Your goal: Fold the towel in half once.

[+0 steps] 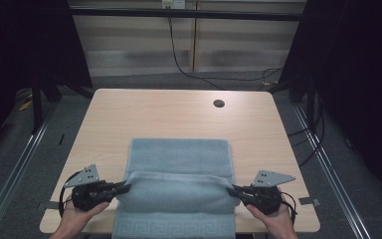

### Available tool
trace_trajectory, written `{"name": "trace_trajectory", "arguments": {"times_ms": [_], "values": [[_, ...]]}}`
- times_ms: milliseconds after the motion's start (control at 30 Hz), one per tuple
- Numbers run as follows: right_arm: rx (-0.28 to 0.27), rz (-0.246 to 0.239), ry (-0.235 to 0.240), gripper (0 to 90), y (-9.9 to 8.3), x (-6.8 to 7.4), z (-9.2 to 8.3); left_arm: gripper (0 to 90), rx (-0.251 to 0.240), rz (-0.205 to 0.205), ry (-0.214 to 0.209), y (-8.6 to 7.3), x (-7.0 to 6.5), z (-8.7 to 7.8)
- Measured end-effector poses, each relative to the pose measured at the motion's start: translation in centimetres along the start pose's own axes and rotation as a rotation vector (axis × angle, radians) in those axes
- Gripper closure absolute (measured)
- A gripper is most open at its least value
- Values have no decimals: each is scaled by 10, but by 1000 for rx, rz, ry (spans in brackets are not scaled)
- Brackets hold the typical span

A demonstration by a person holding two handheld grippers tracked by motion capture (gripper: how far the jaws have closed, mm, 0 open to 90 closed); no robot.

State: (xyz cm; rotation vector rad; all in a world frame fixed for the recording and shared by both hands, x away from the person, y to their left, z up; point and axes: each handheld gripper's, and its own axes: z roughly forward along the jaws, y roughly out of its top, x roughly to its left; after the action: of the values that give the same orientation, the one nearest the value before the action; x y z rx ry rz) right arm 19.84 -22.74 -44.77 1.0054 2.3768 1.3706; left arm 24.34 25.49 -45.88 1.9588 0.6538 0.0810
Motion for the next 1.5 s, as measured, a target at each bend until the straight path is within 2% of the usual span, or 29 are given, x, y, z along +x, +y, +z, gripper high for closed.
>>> {"name": "trace_trajectory", "arguments": {"times_ms": [33,100,133,200,267,333,400,467,500,533,567,600,633,733,767,833,900,967,1000,1033,1100,1167,1200,1233,1267,1300,1367,1500], "values": [[1,6,22,824,-3,3,-2,831,-2,4,-6,-5,-4,-2],[26,-2,34,791,-10,12,-8,816,14,-9,-13,-16,-11,-6],[41,3,44,773,-15,17,-11,799,21,-16,1,-23,-16,-10],[79,29,52,749,-27,25,-16,799,37,-34,-13,-29,-22,-17],[106,37,106,678,-42,37,-22,761,40,-32,-32,-34,-29,-24],[101,38,117,666,-45,39,-25,745,43,-38,-54,-38,-32,-27],[73,58,134,620,-46,39,-29,694,36,-38,-59,-40,-32,-29],[52,61,101,562,-42,34,-30,653,11,-30,-28,-36,-30,-32],[37,68,85,553,-40,31,-30,631,13,-20,-25,-30,-26,-34],[29,74,82,543,-35,26,-29,617,4,-28,-25,-27,-22,-34],[26,72,75,541,-33,23,-27,613,1,-29,-4,-22,-15,-31],[34,67,64,536,-26,12,-18,605,11,-29,4,-19,-9,-27],[34,67,64,536,-26,12,-18,605,16,-26,15,-15,-1,-22],[53,76,53,543,-17,-8,3,594,27,-53,20,-3,25,1],[59,76,49,543,-14,-14,11,588,38,-64,46,2,35,11],[97,72,37,538,-4,-31,33,587,53,-85,63,8,50,25],[112,75,37,534,-1,-35,39,592,70,-79,96,15,63,39],[128,65,18,533,5,-44,51,590,71,-107,104,20,73,50],[131,68,14,533,8,-49,56,590,91,-106,103,22,77,56],[136,70,17,531,11,-54,61,590,90,-93,106,24,80,62],[144,64,-4,527,15,-62,71,592,119,-102,132,26,88,74],[155,70,-15,527,18,-69,81,593,108,-116,145,25,93,79],[163,69,-29,526,20,-72,86,602,114,-119,147,23,95,82],[154,75,-31,526,20,-75,90,605,140,-110,154,21,96,84],[162,76,-40,520,20,-77,98,610,153,-104,154,20,95,85],[162,76,-40,520,20,-77,98,610,152,-97,152,19,95,84],[182,64,-47,517,16,-76,103,614,150,-106,150,17,94,83],[190,54,-55,524,15,-75,101,616,154,-87,145,12,85,80]]}}
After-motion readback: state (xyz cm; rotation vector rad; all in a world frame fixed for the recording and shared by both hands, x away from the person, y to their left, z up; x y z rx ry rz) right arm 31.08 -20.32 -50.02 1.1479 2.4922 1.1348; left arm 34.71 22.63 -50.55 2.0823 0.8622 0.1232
